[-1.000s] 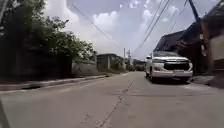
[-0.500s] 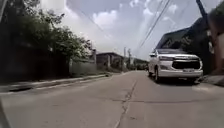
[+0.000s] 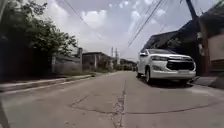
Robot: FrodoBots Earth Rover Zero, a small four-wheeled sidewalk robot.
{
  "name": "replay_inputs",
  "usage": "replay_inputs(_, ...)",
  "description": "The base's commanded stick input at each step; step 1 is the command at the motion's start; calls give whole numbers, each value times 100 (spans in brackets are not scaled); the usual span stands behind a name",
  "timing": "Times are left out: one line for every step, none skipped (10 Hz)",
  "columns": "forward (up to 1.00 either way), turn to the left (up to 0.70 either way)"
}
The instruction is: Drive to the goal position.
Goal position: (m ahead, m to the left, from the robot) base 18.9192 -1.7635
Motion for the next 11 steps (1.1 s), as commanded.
replay_inputs(100,0)
replay_inputs(100,0)
replay_inputs(100,0)
replay_inputs(100,0)
replay_inputs(100,0)
replay_inputs(100,0)
replay_inputs(100,0)
replay_inputs(100,0)
replay_inputs(100,0)
replay_inputs(100,0)
replay_inputs(100,-12)
